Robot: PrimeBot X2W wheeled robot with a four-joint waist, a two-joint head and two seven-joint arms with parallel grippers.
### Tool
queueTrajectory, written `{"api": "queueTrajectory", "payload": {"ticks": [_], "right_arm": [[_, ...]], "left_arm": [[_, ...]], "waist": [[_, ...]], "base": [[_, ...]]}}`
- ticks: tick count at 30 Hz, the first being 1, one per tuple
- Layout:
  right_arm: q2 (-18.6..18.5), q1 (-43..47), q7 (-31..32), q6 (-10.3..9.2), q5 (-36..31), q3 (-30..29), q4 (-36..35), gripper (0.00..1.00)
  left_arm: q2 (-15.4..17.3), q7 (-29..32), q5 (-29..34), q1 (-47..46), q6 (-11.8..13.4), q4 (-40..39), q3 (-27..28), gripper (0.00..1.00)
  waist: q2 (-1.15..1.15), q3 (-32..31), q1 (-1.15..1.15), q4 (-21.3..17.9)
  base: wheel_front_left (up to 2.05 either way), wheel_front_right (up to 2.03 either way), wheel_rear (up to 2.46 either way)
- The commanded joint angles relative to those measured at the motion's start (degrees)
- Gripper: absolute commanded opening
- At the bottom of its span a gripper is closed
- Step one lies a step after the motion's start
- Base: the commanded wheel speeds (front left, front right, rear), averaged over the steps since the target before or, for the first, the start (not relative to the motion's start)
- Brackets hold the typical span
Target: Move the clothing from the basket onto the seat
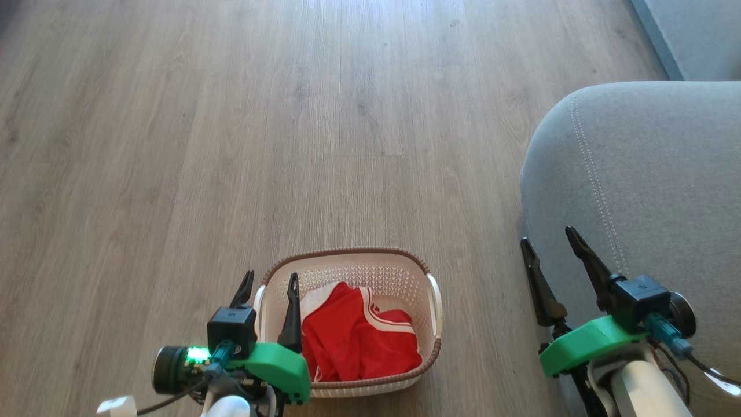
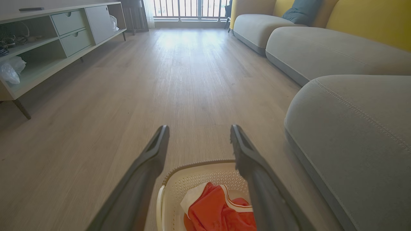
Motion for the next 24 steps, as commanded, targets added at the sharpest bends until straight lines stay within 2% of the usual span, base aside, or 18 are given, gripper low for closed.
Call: {"api": "queueTrajectory", "payload": {"ticks": [1, 17, 24], "right_arm": [[-0.39, -2.39, -0.55, 0.00, 0.27, 1.31, -2.05, 1.00], [-0.86, -1.88, -0.55, 0.00, 0.19, 1.63, 0.23, 1.00], [-2.01, -3.78, -0.55, 0.00, -0.43, 1.34, 0.96, 1.00]], "left_arm": [[-0.07, -0.73, 0.27, -2.63, 0.21, -1.95, 1.72, 1.00], [-0.07, -0.73, -1.84, -2.40, -1.05, 1.27, 0.55, 1.00], [-0.07, -0.73, -1.68, -5.33, -1.74, 8.32, -2.59, 1.00]], "waist": [[0.00, -0.07, 0.00, 0.01], [0.00, 1.05, 0.00, -0.24], [0.00, 9.19, 0.00, -2.81]], "base": [[0.00, 0.00, 0.00], [0.00, 0.00, 0.00], [0.00, 0.00, 0.00]]}}
